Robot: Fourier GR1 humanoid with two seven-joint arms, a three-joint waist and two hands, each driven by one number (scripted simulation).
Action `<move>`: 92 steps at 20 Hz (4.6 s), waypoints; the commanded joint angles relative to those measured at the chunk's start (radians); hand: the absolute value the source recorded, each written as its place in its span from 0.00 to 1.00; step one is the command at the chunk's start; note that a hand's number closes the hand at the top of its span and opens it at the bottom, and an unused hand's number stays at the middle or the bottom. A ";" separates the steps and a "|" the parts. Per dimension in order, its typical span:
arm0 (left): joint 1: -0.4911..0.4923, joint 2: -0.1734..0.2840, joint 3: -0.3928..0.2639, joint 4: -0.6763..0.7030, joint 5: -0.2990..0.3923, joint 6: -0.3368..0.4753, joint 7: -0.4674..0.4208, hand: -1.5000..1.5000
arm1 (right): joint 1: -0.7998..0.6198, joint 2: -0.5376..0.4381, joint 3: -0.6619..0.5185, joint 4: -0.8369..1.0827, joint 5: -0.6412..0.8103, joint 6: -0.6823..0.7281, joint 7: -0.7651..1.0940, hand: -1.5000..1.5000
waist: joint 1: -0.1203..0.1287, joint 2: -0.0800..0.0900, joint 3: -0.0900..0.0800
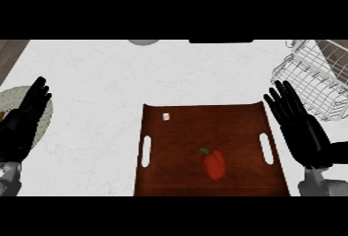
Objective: Pick the bell pepper from the tray and place it in the tiered basket
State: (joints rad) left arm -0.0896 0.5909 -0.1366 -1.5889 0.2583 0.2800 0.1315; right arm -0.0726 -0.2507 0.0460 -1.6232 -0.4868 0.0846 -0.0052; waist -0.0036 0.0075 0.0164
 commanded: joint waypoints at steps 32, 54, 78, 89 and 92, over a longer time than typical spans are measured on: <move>0.181 -0.300 -0.162 0.181 -0.098 0.077 -0.148 0.50 | 0.348 -0.330 0.351 -0.739 1.140 -0.185 0.922 0.00 | 0.017 -0.010 -0.025; 0.166 -0.320 -0.138 0.163 -0.129 0.081 -0.105 0.50 | -0.041 0.160 0.628 -0.336 1.547 0.206 1.354 0.00 | 0.013 -0.009 -0.017; 0.152 -0.358 -0.118 0.162 -0.151 0.060 -0.101 0.50 | -0.149 0.250 0.576 -0.081 1.426 0.252 1.432 0.00 | 0.017 -0.009 -0.017; 0.122 -0.396 -0.100 0.251 -0.179 0.076 -0.120 0.50 | -0.107 0.250 0.505 0.071 1.392 0.186 1.310 0.00 | 0.006 -0.006 -0.017; 0.132 -0.375 -0.087 0.223 -0.169 0.052 -0.121 0.50 | -0.116 0.250 0.517 -0.009 1.362 0.253 1.396 0.00 | 0.006 -0.008 -0.017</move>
State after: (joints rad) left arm 0.0535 0.2176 -0.2331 -1.3896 0.0934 0.3336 -0.0025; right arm -0.1533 -0.0179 0.5588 -1.6207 0.9026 0.2743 1.1575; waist 0.0032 -0.0034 0.0037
